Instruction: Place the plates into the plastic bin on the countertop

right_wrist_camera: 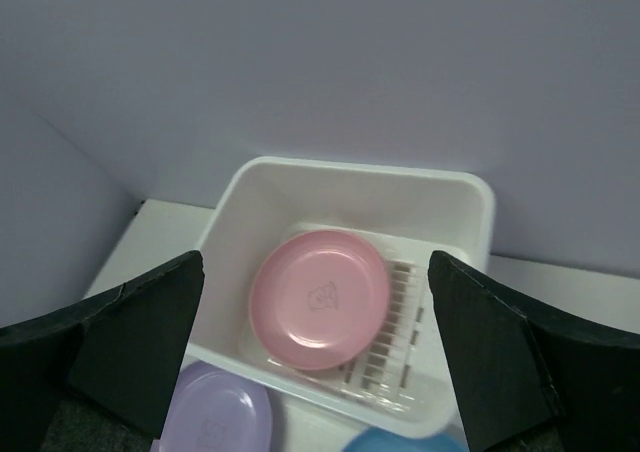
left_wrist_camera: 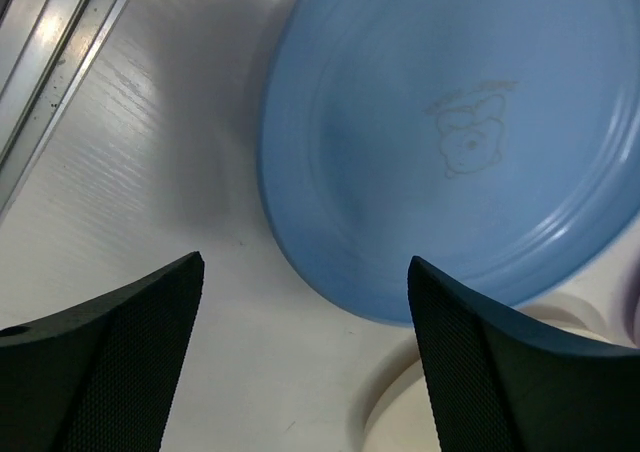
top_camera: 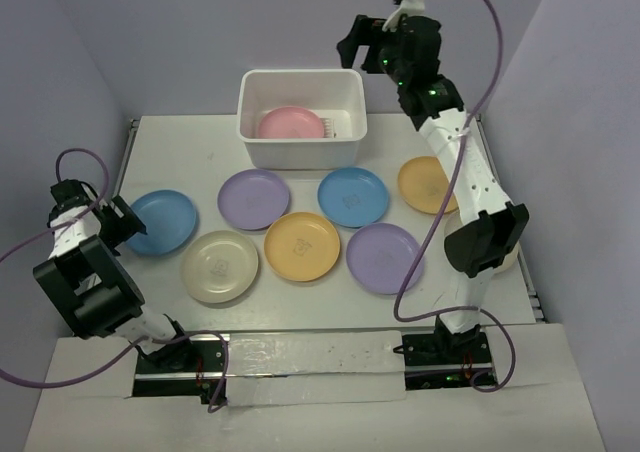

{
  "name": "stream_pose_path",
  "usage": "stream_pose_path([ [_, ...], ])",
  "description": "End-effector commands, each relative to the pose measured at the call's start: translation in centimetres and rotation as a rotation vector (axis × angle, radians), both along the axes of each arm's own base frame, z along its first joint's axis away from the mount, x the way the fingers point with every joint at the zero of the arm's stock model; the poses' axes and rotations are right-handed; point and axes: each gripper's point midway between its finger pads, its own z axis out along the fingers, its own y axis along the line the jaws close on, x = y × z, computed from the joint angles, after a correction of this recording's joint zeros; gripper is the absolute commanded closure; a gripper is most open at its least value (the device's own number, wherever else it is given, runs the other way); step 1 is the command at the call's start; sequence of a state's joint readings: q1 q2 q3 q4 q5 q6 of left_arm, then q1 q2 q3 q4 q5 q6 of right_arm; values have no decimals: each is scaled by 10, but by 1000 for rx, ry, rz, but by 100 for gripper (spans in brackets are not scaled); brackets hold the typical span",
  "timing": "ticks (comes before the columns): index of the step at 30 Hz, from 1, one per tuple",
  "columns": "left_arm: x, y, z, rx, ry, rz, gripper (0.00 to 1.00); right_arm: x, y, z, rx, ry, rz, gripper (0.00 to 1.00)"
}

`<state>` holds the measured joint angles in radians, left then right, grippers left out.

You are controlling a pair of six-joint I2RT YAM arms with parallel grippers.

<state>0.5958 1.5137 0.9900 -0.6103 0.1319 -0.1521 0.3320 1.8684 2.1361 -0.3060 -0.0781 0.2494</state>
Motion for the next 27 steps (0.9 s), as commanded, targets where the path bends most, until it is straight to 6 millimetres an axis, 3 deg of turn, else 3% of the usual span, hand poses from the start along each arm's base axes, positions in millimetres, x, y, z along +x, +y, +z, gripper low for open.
stream_pose_path([
  [1, 7, 13, -10, 17, -27, 53, 13, -1, -59, -52, -27, 203, -80, 0],
  [7, 16, 10, -22, -12, -52, 54, 26, -4, -107, -80, -28, 275, -160, 0],
  [12, 28, 8, -26, -49, -93, 49, 49, -12, -130, -120, -35, 380, -171, 0],
  [16, 35, 10, -28, -56, -105, 60, 60, -22, -151, -159, -50, 473, -199, 0],
  [20, 41, 13, -26, -69, -104, 61, 74, -29, -163, -180, -46, 528, -208, 0],
  [21, 42, 14, -25, -68, -102, 60, 84, -31, -173, -185, -39, 542, -219, 0],
  [23, 45, 16, -18, -64, -103, 54, 96, -34, -173, -190, -40, 557, -217, 0],
  [27, 50, 15, 13, -49, -149, 31, 100, -42, -170, -202, -54, 588, -189, 1],
])
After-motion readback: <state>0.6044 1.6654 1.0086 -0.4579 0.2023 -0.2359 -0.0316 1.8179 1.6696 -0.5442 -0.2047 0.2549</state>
